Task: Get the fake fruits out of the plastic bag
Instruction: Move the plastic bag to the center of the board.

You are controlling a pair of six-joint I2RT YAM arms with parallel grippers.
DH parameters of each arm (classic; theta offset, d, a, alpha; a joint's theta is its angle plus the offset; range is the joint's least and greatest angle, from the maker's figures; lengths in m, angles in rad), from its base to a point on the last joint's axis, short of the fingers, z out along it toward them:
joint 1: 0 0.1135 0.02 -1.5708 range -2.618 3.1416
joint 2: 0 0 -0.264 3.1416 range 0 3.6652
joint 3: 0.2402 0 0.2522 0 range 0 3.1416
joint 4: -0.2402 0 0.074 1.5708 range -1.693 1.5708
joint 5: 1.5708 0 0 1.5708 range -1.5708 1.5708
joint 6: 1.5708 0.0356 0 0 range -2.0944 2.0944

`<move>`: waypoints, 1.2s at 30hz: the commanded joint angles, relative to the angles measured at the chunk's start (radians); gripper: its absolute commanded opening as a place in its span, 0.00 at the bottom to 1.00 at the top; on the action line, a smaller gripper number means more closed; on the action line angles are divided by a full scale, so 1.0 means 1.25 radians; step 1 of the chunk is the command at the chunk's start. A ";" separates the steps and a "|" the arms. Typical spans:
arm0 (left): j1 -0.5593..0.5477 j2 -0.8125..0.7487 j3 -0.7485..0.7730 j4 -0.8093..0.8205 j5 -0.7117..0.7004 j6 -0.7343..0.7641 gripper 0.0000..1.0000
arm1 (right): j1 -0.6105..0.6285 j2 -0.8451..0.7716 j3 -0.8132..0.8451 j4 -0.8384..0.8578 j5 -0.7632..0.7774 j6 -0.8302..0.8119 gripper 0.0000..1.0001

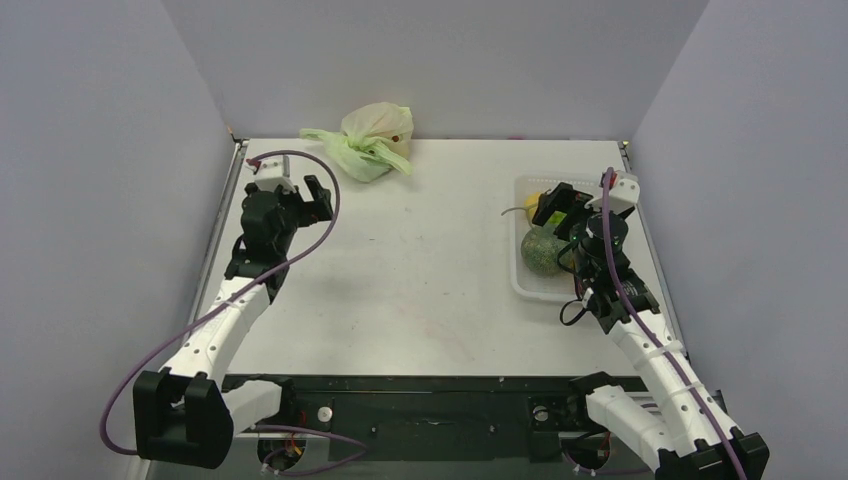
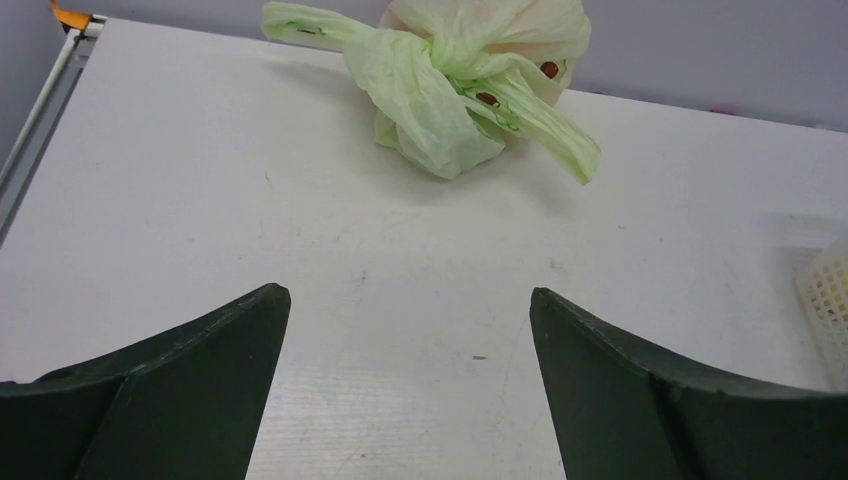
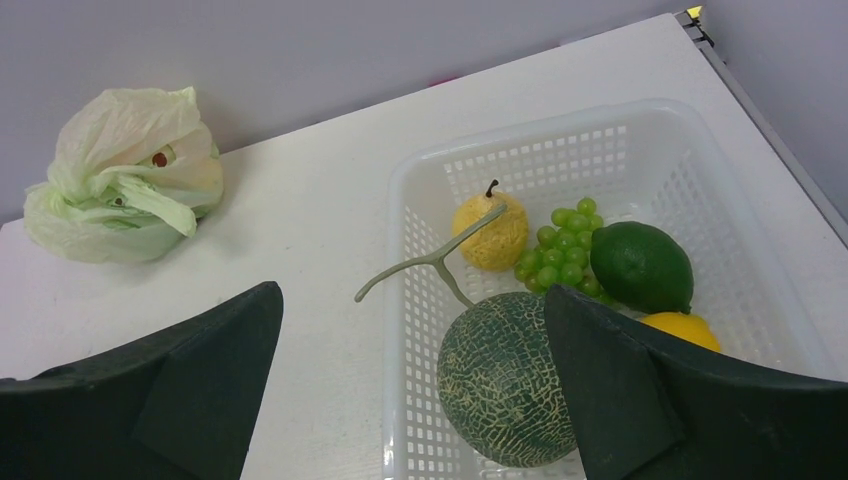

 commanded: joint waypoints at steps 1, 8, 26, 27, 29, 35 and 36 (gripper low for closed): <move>0.000 0.054 0.056 0.023 0.040 -0.013 0.89 | 0.006 -0.015 -0.004 0.061 -0.021 0.024 1.00; 0.000 0.180 0.057 0.065 0.065 -0.123 0.89 | 0.007 0.021 0.026 0.017 -0.074 0.029 1.00; -0.019 0.682 0.214 0.561 -0.067 -0.425 0.87 | 0.114 0.027 0.050 -0.032 0.000 0.001 1.00; -0.018 0.716 0.237 0.547 -0.060 -0.429 0.86 | 0.116 0.027 0.051 -0.032 0.005 0.000 1.00; -0.019 0.759 0.312 0.520 -0.043 -0.426 0.85 | 0.118 0.027 0.053 -0.033 0.011 0.001 1.00; -0.015 0.859 0.483 0.400 -0.066 -0.428 0.80 | 0.124 0.033 0.058 -0.033 0.016 0.003 1.00; -0.013 0.869 0.555 0.336 -0.068 -0.422 0.77 | 0.126 0.036 0.062 -0.032 0.015 0.004 1.00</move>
